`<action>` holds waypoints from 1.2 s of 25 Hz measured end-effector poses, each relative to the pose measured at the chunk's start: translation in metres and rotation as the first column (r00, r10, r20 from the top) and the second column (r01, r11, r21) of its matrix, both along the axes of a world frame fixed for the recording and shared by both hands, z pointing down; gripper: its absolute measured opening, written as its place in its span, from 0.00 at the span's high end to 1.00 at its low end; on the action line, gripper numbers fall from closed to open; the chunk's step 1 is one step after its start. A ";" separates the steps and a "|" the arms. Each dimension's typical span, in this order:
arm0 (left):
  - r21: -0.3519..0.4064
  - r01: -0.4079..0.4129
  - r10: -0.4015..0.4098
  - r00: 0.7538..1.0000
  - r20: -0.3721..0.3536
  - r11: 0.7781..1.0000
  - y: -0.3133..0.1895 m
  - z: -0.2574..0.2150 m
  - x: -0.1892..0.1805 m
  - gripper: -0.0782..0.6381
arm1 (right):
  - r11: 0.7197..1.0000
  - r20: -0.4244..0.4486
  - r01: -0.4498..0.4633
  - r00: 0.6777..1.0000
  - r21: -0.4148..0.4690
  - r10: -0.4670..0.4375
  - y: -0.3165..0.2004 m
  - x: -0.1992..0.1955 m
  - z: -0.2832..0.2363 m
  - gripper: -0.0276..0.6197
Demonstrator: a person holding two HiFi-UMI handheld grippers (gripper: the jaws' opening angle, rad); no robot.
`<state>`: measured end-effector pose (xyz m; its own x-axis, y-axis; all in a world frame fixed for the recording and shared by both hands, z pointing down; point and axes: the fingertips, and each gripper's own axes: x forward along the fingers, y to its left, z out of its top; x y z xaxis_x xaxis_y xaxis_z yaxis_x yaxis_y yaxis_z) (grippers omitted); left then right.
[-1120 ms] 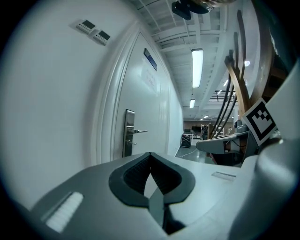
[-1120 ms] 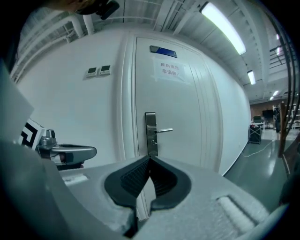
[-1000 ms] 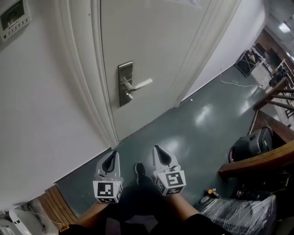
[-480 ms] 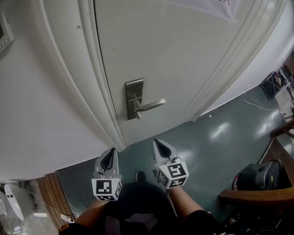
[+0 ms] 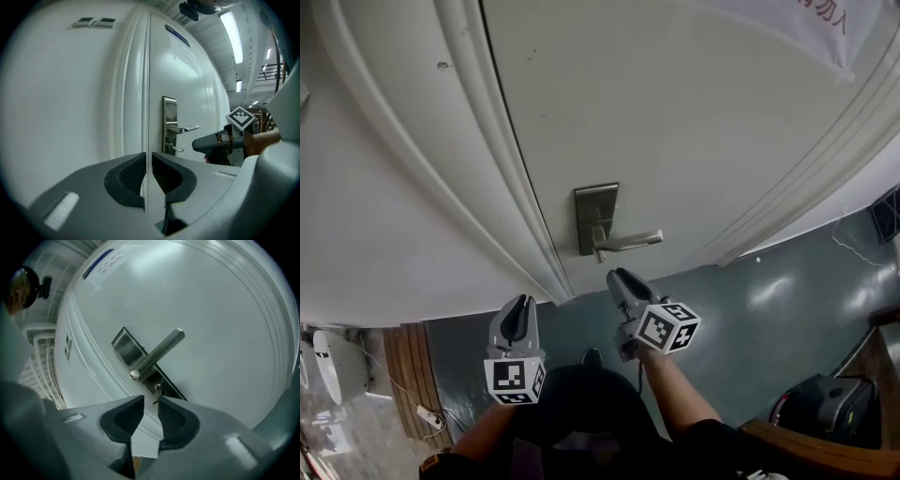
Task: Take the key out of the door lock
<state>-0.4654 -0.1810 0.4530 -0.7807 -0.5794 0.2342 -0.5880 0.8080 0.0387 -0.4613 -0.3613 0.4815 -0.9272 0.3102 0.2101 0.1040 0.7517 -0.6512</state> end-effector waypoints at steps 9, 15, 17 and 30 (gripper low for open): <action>-0.049 0.072 -0.073 0.997 -0.021 0.996 0.006 0.007 -0.018 0.82 | 0.890 -0.034 0.082 0.993 -0.449 -0.109 0.007 -0.043 0.025 0.81; -0.070 0.091 -0.091 0.996 -0.011 0.993 0.012 0.006 -0.020 0.82 | 0.820 -0.008 0.104 0.991 -0.563 -0.131 0.012 -0.062 0.026 0.83; -0.072 0.095 -0.096 0.995 -0.008 0.993 0.014 0.005 -0.019 0.82 | 0.801 -0.005 0.101 0.992 -0.590 -0.128 0.013 -0.064 0.027 0.91; -0.057 0.062 -0.062 0.998 0.003 0.996 0.011 0.003 -0.012 0.82 | 0.712 -0.049 0.015 0.996 -0.702 -0.069 0.010 -0.062 0.034 0.93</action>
